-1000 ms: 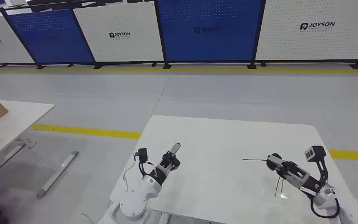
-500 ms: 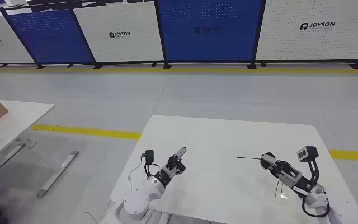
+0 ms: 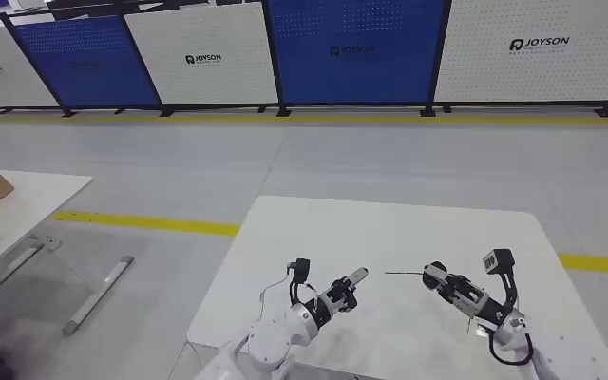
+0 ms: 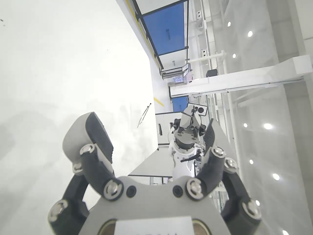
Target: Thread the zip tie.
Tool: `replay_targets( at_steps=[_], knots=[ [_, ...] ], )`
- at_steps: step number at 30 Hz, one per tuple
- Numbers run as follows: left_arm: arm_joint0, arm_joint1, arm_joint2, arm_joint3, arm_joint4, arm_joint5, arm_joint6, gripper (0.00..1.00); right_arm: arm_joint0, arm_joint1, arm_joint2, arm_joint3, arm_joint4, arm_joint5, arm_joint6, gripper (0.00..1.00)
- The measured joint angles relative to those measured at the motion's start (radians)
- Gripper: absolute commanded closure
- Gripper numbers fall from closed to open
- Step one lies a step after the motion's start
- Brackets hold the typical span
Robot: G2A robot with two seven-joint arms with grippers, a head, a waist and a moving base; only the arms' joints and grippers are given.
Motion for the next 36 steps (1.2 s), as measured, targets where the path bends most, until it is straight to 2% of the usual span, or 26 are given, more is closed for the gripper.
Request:
replay_targets(
  at_steps=[6, 9, 13, 16, 25, 27, 29, 31, 33, 34, 36],
  knots=[
    [0.000, 0.000, 0.000, 0.000, 0.000, 0.000, -0.001, 0.00, 0.000, 0.000, 0.000, 0.000, 0.000, 0.000, 0.000, 1.00],
    [0.001, -0.002, 0.003, 0.001, -0.042, -0.040, -0.018, 0.00, 0.000, 0.000, 0.000, 0.000, 0.000, 0.000, 0.000, 1.00],
    [-0.007, -0.008, 0.008, 0.012, -0.192, -0.111, -0.096, 0.00, 0.000, 0.000, 0.000, 0.000, 0.000, 0.000, 0.000, 1.00],
    [-0.015, -0.013, 0.031, 0.025, -0.184, -0.128, -0.062, 0.00, 0.000, 0.000, 0.000, 0.000, 0.000, 0.000, 0.000, 1.00],
    [-0.015, -0.013, 0.031, 0.025, -0.181, -0.126, -0.059, 0.00, -0.003, -0.001, -0.002, -0.002, -0.012, 0.005, -0.018, 1.00],
    [-0.015, -0.015, 0.034, 0.026, -0.159, -0.155, -0.028, 0.00, -0.006, -0.005, -0.013, -0.008, -0.046, 0.011, -0.054, 1.00],
    [-0.014, -0.023, 0.057, 0.038, -0.129, -0.217, 0.050, 0.00, -0.007, -0.009, -0.033, -0.016, -0.081, 0.016, -0.087, 1.00],
    [-0.034, -0.033, 0.094, 0.067, -0.115, -0.244, 0.092, 0.00, -0.002, -0.014, -0.050, -0.019, -0.095, 0.021, -0.097, 1.00],
    [-0.064, -0.044, 0.126, 0.099, -0.120, -0.248, 0.112, 0.00, 0.005, -0.018, -0.061, -0.018, -0.099, 0.022, -0.097, 1.00],
    [-0.086, -0.051, 0.146, 0.122, -0.130, -0.240, 0.124, 0.00, 0.009, -0.019, -0.067, -0.018, -0.102, 0.023, -0.094, 1.00],
    [-0.123, -0.062, 0.175, 0.158, -0.150, -0.199, 0.135, 0.00, 0.013, -0.021, -0.072, -0.018, -0.107, 0.025, -0.091, 1.00]
  ],
)
